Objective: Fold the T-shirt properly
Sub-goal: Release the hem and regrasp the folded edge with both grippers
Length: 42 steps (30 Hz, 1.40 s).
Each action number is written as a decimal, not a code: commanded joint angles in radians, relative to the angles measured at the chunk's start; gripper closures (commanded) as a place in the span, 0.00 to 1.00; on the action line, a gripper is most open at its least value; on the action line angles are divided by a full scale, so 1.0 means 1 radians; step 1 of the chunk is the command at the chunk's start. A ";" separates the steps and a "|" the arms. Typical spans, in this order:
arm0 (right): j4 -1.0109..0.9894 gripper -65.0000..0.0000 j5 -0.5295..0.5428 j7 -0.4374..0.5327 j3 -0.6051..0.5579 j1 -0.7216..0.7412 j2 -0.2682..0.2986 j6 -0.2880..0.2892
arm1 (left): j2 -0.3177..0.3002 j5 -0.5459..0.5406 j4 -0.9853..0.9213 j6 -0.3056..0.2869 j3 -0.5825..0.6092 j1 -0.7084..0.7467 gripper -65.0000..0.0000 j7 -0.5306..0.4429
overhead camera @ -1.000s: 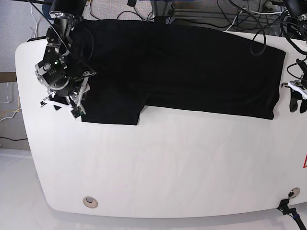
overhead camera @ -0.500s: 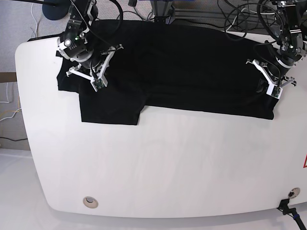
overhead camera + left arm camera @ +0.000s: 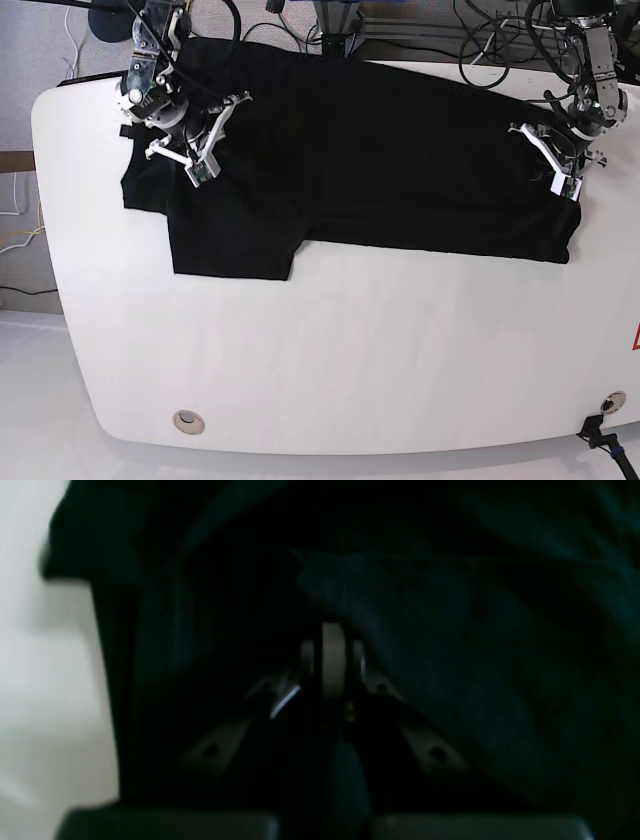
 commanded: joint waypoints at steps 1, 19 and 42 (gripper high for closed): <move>-0.076 1.00 -0.041 -0.025 0.001 0.019 0.030 -0.008 | -0.015 0.019 -0.024 -0.001 0.000 -0.006 1.00 0.030; -0.141 1.00 -0.049 0.012 -0.004 0.226 0.056 -0.008 | -0.017 0.013 0.019 0.000 -0.008 -0.100 1.00 0.035; 0.053 0.37 -0.047 -0.056 -0.008 0.270 0.041 -0.008 | -0.012 0.013 0.112 0.002 -0.140 -0.210 0.59 0.176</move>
